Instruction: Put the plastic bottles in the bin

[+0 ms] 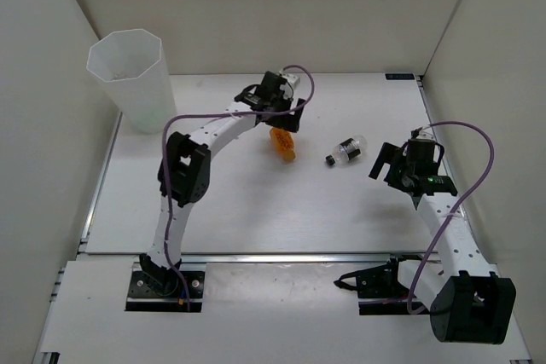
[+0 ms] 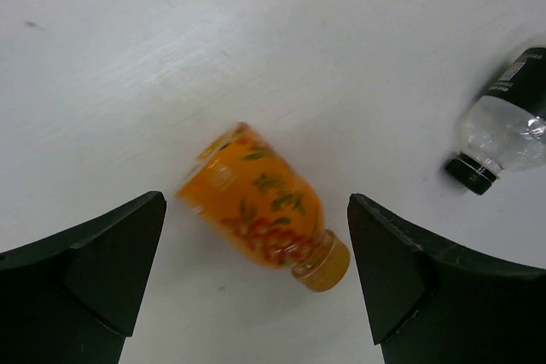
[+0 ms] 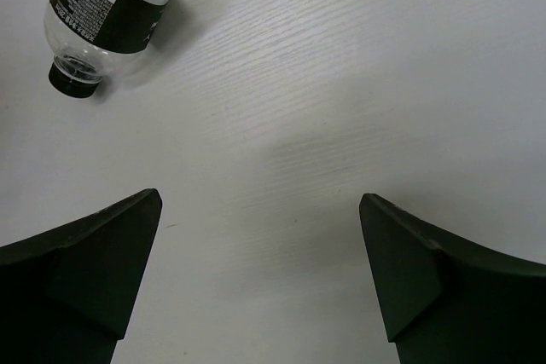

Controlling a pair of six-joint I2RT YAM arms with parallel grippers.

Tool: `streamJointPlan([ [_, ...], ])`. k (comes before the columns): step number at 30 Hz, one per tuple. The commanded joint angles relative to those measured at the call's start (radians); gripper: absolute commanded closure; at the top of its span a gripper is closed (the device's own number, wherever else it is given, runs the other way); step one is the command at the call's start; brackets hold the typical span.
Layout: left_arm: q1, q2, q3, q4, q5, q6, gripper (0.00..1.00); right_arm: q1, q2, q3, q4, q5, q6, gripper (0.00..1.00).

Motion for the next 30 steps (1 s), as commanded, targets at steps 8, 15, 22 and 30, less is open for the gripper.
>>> streamJointPlan([
  [8, -0.049, 0.248, 0.204, -0.228, -0.047, -0.127, 0.01, -0.029, -0.055, 0.002, -0.001, 0.023, 0.005, 0.01],
  [15, -0.060, 0.251, 0.249, -0.244, -0.086, -0.136, 0.48, -0.061, -0.104, -0.024, -0.001, 0.007, 0.009, 0.01],
  [22, 0.028, -0.054, 0.179, -0.155, -0.184, -0.105, 0.74, -0.049, -0.129, -0.027, 0.029, -0.017, 0.003, 0.01],
  [30, 0.269, -0.473, -0.147, 0.468, -0.732, 0.074, 0.64, -0.040, -0.111, -0.030, 0.080, -0.060, -0.006, 0.01],
])
